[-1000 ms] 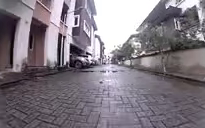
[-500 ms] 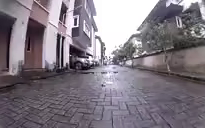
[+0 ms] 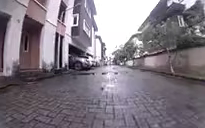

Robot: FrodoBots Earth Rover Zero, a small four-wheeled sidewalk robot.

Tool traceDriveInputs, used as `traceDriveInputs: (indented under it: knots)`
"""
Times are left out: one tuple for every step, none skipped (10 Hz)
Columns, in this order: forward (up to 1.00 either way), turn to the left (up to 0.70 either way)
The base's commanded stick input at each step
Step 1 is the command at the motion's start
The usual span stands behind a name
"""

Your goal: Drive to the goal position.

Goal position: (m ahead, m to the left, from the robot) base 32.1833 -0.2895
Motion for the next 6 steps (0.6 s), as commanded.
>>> traceDriveInputs:
  knots:
    - [0.7, -0.25]
    - [0.7, -0.3]
    - [0.7, -0.22]
    - [0.7, -0.1]
    - [0.7, 0.0]
    - [0.7, 0.0]
